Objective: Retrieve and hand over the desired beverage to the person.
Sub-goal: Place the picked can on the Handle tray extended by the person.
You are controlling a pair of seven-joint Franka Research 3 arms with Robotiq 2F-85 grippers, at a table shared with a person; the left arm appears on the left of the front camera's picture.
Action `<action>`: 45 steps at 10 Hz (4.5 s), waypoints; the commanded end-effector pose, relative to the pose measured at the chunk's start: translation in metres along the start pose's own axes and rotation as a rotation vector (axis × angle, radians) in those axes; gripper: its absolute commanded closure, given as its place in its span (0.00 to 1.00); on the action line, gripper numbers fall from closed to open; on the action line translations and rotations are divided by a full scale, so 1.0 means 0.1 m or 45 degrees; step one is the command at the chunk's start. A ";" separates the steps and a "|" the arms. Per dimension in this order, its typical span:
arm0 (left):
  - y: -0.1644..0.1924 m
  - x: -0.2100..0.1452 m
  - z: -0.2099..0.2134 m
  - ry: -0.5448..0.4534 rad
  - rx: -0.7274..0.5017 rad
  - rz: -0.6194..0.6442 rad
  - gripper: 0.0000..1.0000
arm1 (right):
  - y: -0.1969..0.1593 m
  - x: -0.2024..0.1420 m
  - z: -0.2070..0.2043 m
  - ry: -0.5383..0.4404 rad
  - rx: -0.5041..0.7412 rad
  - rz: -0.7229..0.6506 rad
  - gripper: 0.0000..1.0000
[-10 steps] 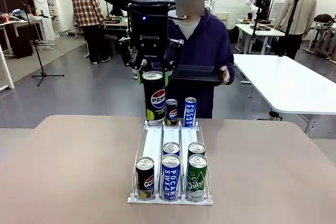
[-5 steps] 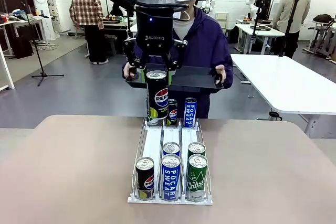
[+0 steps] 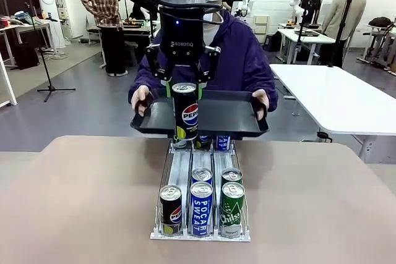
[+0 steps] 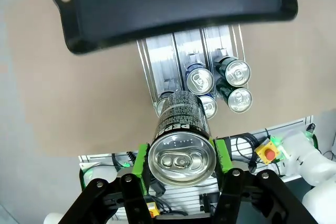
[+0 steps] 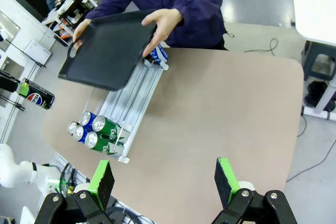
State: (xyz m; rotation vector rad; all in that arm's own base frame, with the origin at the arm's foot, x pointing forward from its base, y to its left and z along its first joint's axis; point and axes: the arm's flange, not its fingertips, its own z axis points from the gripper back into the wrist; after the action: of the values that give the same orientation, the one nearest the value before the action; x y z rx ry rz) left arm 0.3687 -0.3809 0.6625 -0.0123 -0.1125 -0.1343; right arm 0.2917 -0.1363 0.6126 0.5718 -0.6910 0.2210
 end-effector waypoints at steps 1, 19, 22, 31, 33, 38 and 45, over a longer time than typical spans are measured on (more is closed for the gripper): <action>0.04 -0.07 0.02 0.000 -0.007 -0.001 0.93 | -0.02 0.02 0.00 -0.017 0.040 0.012 0.00; 0.66 1.10 -0.26 0.045 0.038 0.122 0.42 | -0.02 0.02 0.00 -0.017 0.040 0.012 0.00; 0.87 1.42 -0.54 0.066 0.028 0.112 0.42 | -0.02 0.02 0.00 -0.017 0.040 0.012 0.00; 0.92 1.48 -0.86 0.077 0.051 0.094 0.00 | -0.02 0.02 0.00 -0.017 0.040 0.012 0.00; 0.92 1.47 -0.84 0.075 0.049 0.088 0.00 | -0.02 0.02 0.00 -0.017 0.040 0.012 0.00; 0.83 0.76 -0.46 0.009 0.012 -0.110 0.00 | -0.02 0.02 0.00 -0.017 0.040 0.012 0.00; 0.78 -0.61 -0.08 -0.234 -0.022 -0.264 0.00 | -0.02 0.02 0.00 -0.017 0.040 0.012 0.00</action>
State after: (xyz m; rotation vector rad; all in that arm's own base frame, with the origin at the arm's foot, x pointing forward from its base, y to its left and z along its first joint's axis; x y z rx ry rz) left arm 0.3045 -0.2863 0.6492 -0.0059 -0.2923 -0.3555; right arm 0.2917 -0.1372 0.6121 0.5701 -0.6898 0.2178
